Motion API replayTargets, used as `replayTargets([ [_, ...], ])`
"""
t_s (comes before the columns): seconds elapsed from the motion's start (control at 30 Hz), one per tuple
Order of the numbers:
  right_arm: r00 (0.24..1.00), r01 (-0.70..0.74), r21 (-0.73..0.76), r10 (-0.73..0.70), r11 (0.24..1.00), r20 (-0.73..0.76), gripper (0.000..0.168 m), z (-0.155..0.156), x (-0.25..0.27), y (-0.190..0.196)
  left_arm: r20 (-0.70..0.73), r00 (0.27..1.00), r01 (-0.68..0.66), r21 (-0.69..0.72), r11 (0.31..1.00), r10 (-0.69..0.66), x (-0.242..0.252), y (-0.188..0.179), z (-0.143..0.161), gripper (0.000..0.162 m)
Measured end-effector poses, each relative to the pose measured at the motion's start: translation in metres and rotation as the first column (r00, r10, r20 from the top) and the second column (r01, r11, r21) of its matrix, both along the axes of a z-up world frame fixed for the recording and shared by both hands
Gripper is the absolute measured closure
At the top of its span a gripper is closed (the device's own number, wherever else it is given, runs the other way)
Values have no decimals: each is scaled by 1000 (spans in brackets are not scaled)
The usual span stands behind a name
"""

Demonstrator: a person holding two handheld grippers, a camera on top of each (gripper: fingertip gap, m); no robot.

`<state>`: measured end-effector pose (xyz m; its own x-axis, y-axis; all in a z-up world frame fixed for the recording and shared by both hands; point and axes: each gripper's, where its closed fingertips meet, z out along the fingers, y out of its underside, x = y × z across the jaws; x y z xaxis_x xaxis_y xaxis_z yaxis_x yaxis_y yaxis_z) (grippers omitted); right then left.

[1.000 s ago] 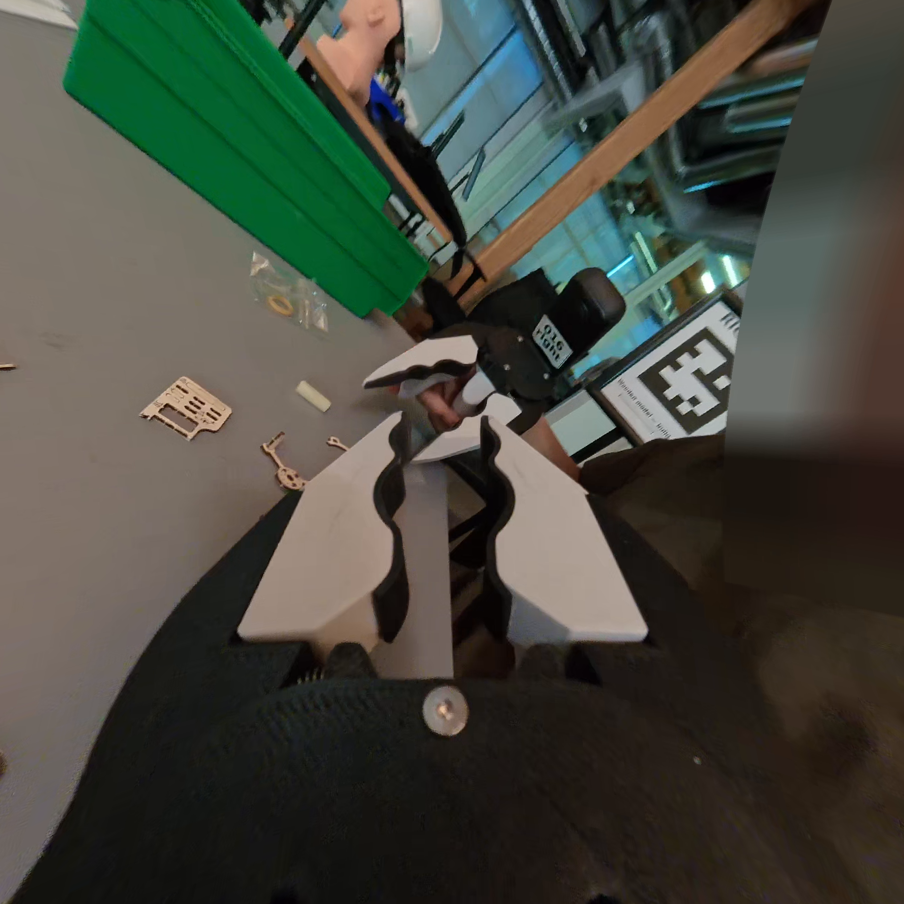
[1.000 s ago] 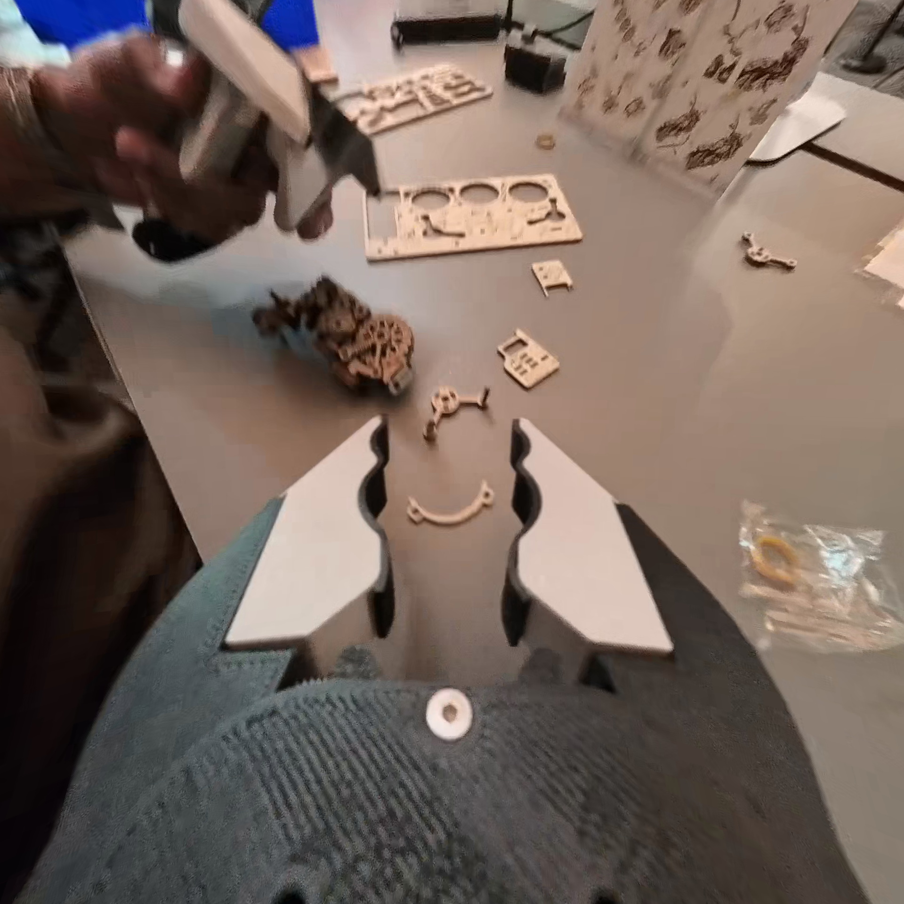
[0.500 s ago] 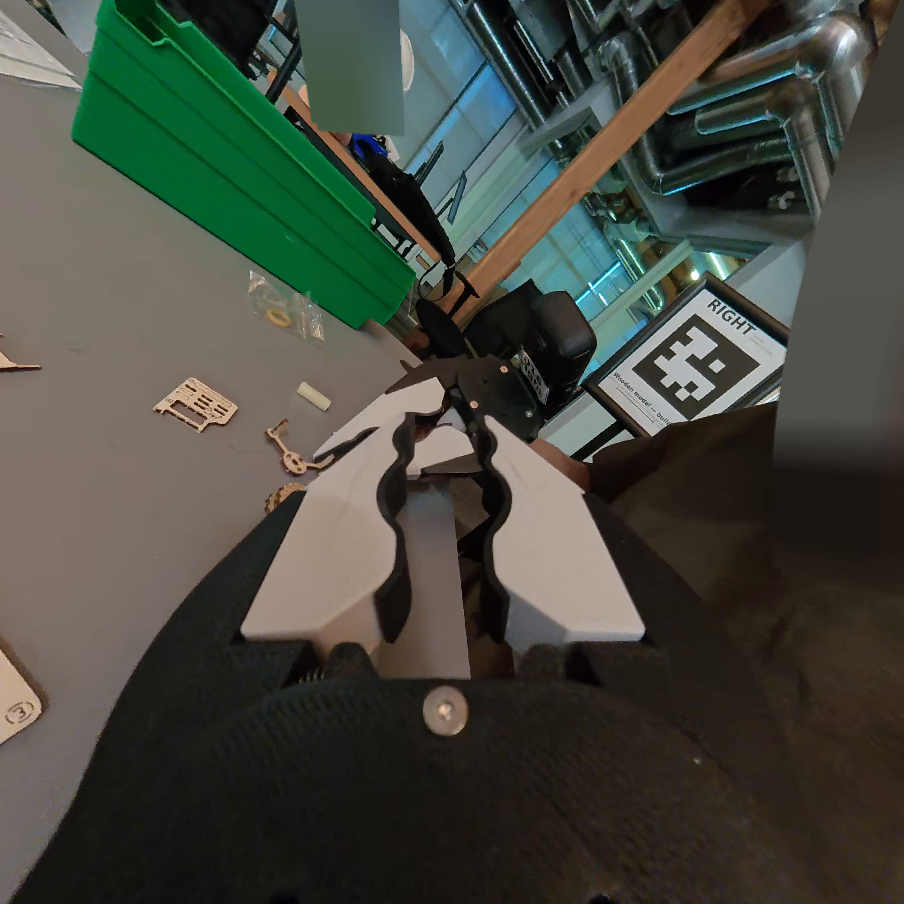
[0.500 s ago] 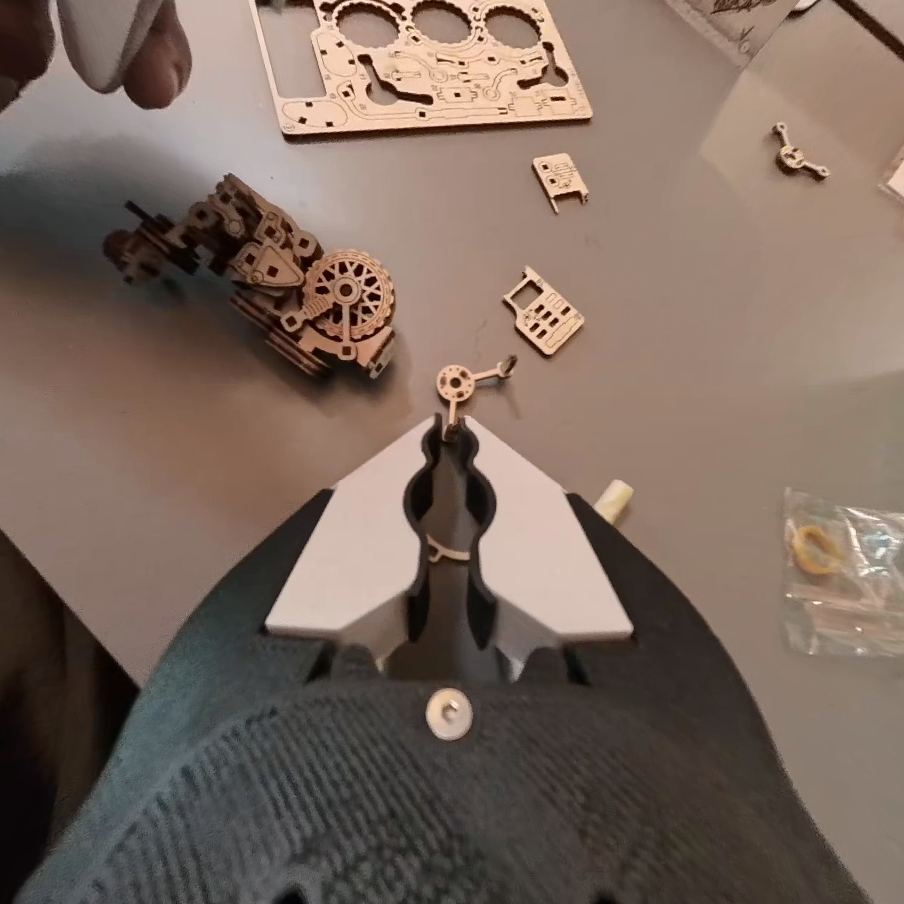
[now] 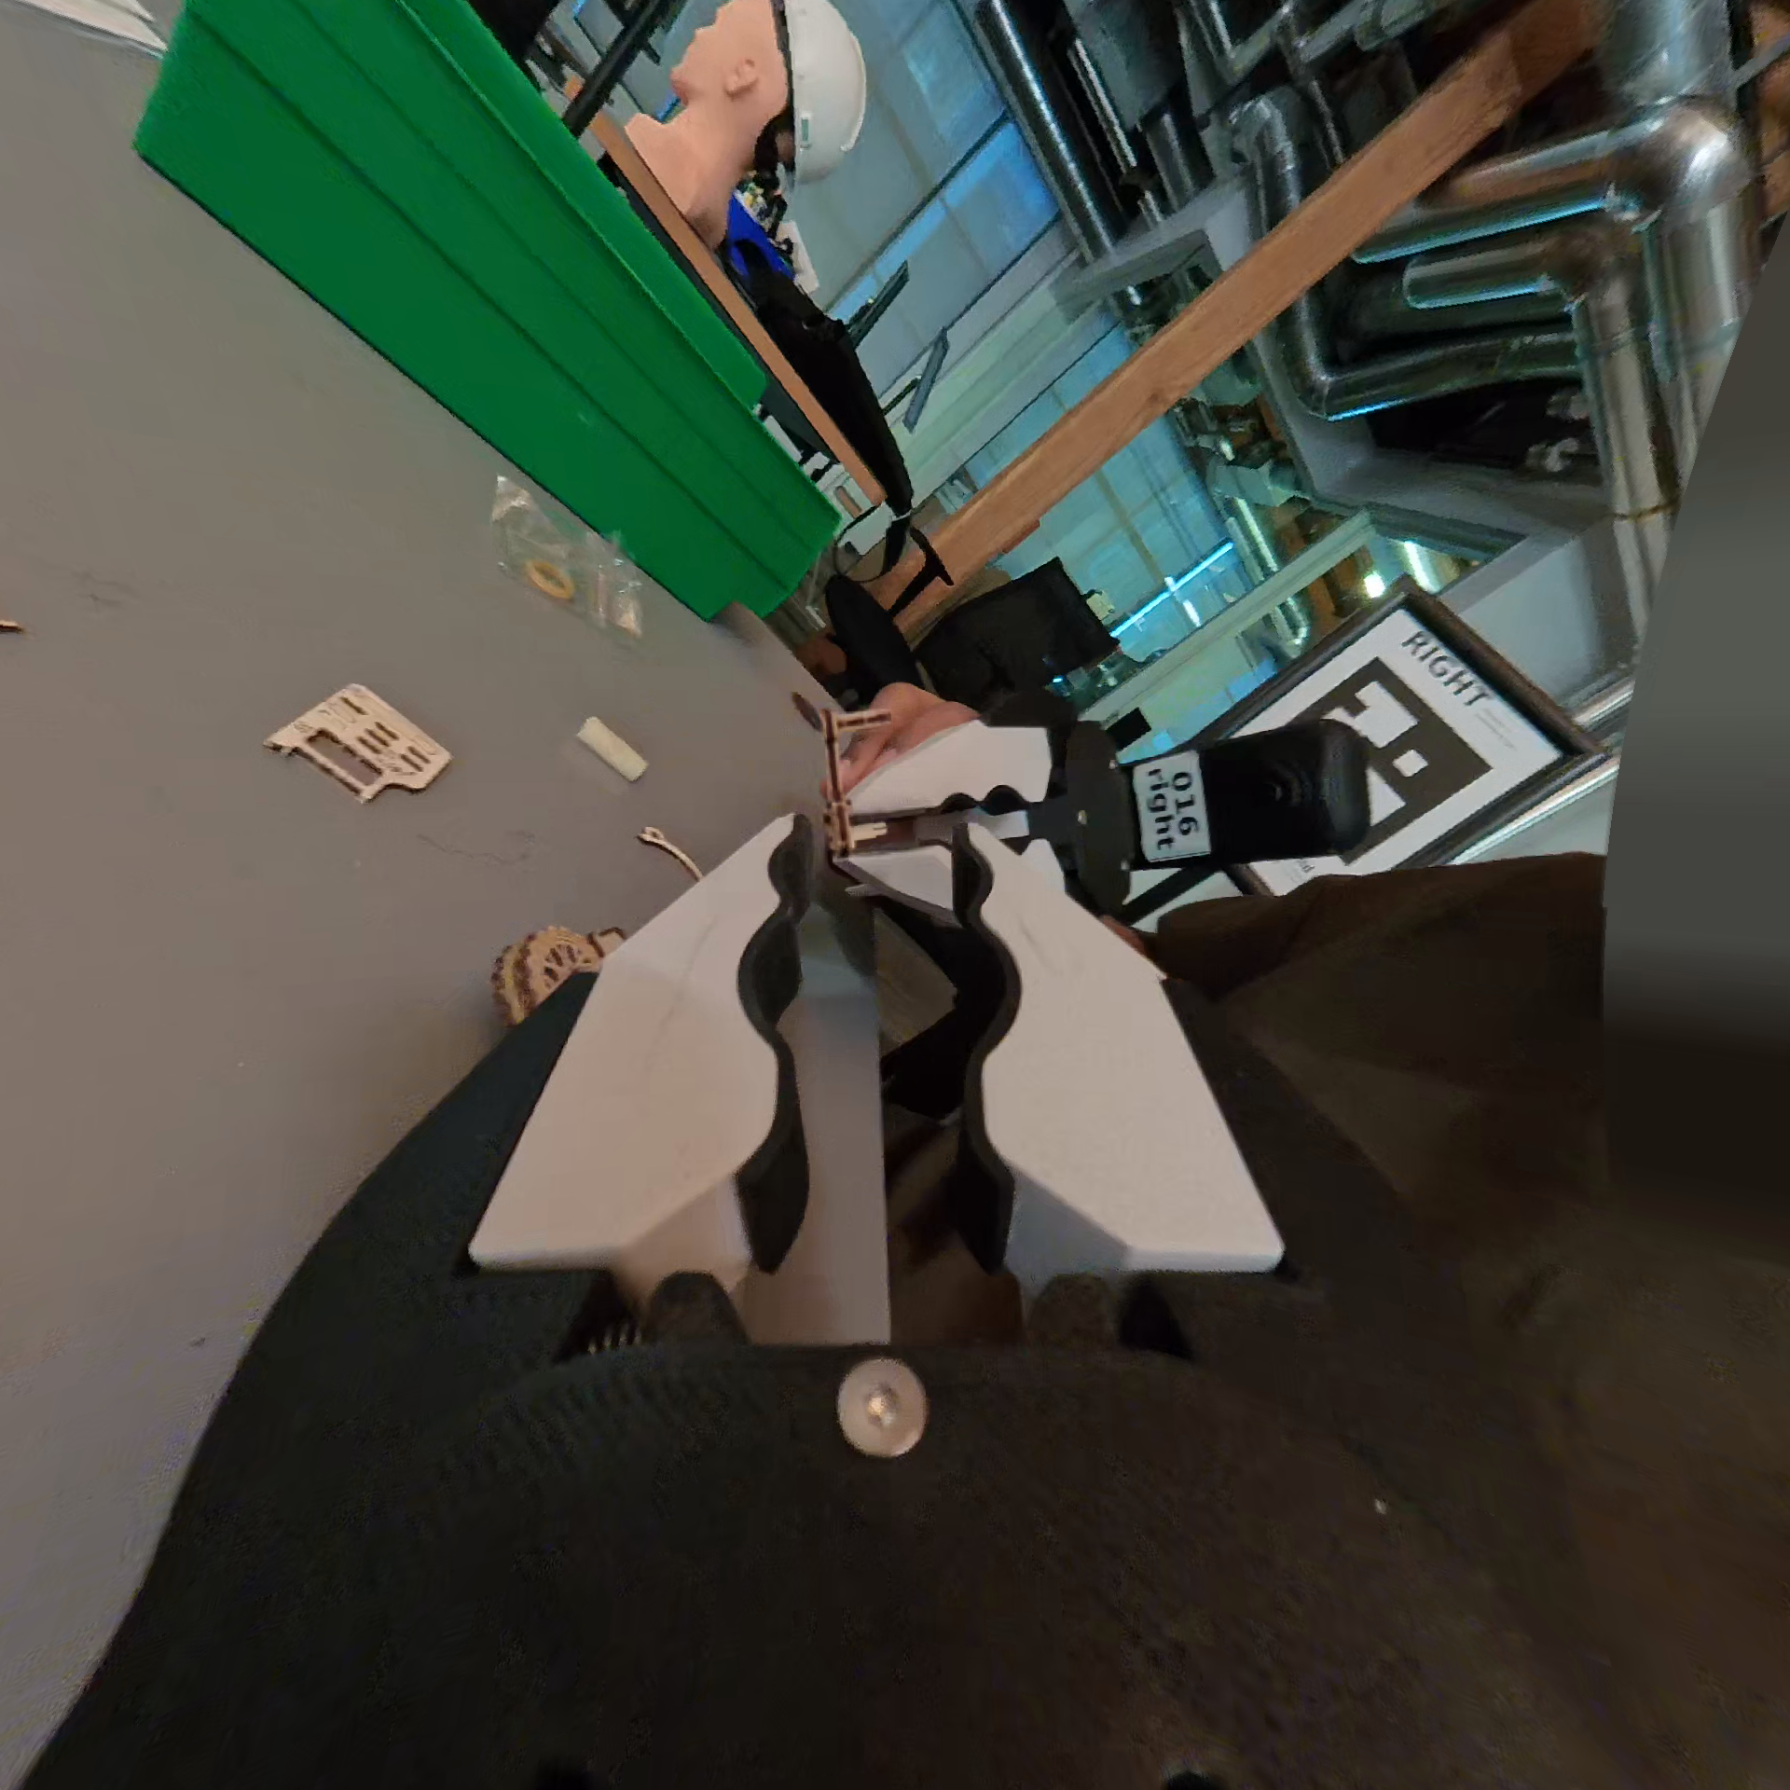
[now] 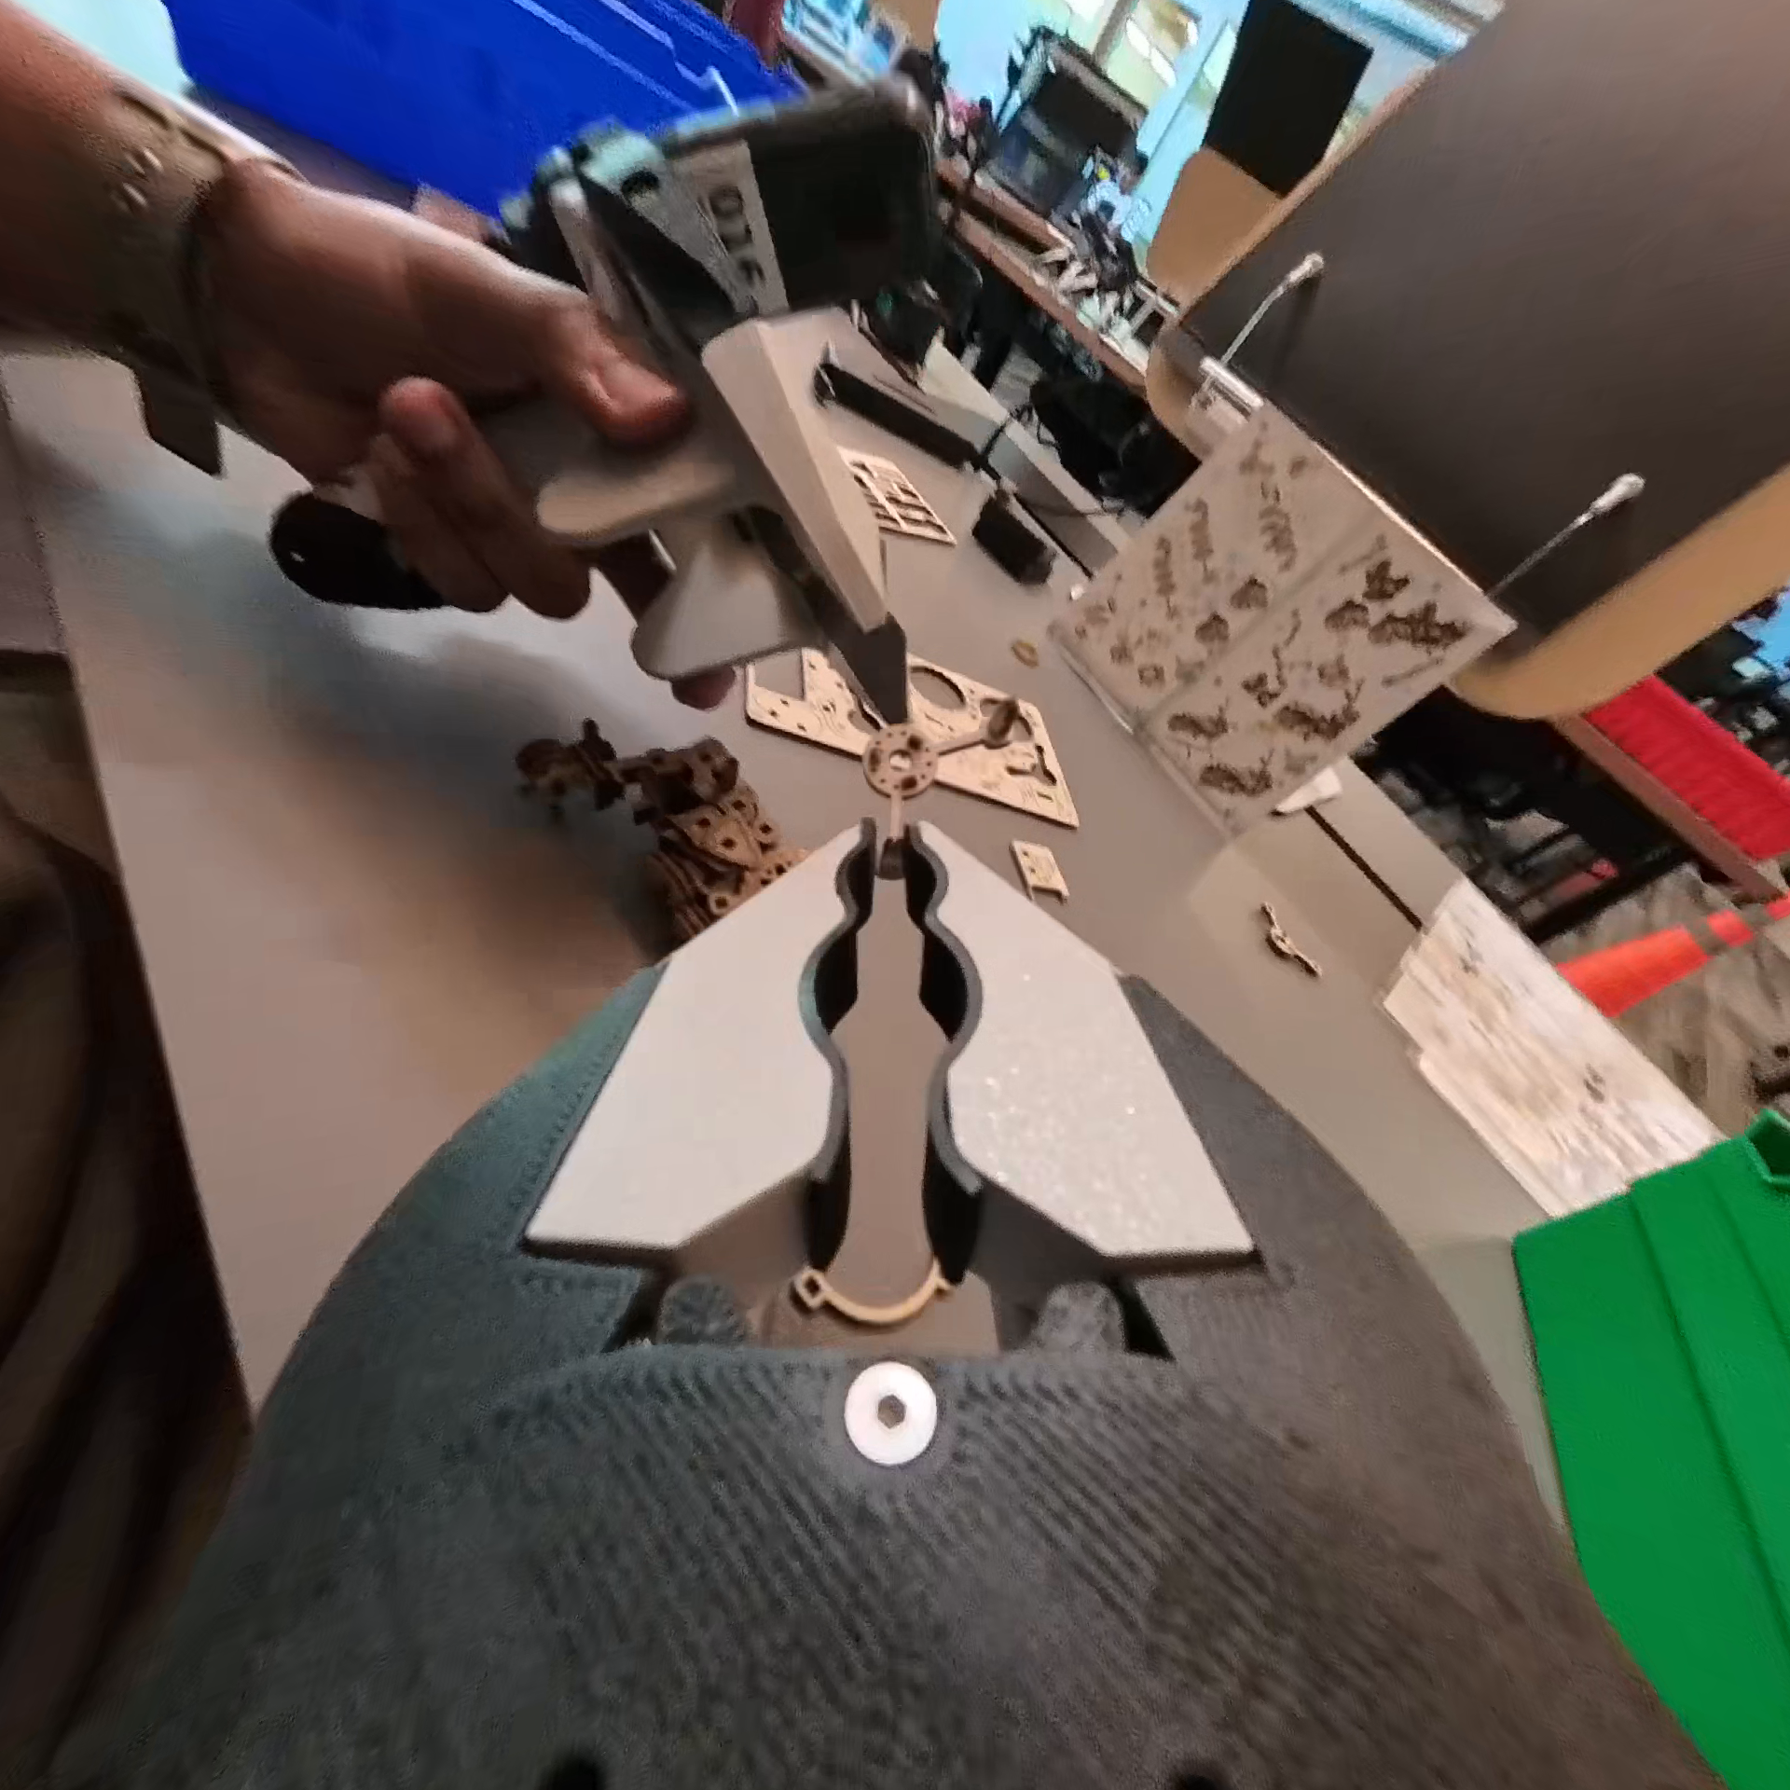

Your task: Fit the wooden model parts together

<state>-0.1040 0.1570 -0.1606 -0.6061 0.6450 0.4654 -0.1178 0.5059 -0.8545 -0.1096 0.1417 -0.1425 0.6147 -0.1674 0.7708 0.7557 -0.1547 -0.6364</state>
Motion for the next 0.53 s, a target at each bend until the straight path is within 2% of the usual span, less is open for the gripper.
replayTargets([
  [0.07, 999, -43, -80, 44, 996, 9, 164, 8, 5, -6, 49, 998, 36, 47, 998, -38, 5, -1, 7, 137],
  [0.13, 994, -86, -231, 99, 969, 46, 164, 20, 11, -10, 110, 989, 87, 139, 986, -102, 10, -5, 20, 136],
  [0.2, 980, -126, -398, 175, 909, 90, 164, 33, 16, -13, 150, 975, 125, 232, 965, -162, 14, -10, 33, 134],
  [0.27, 964, -151, -510, 241, 847, 114, 164, 43, 20, -16, 139, 973, 142, 265, 954, -184, 17, -13, 37, 133],
  [0.4, 935, -193, -612, 333, 767, 121, 165, 53, 29, -25, 41, 982, 164, 286, 944, -183, 26, -13, 42, 133],
  [0.53, 918, -209, -674, 379, 709, 114, 165, 61, 33, -32, 13, 981, 177, 353, 918, -194, 34, -17, 53, 137],
])
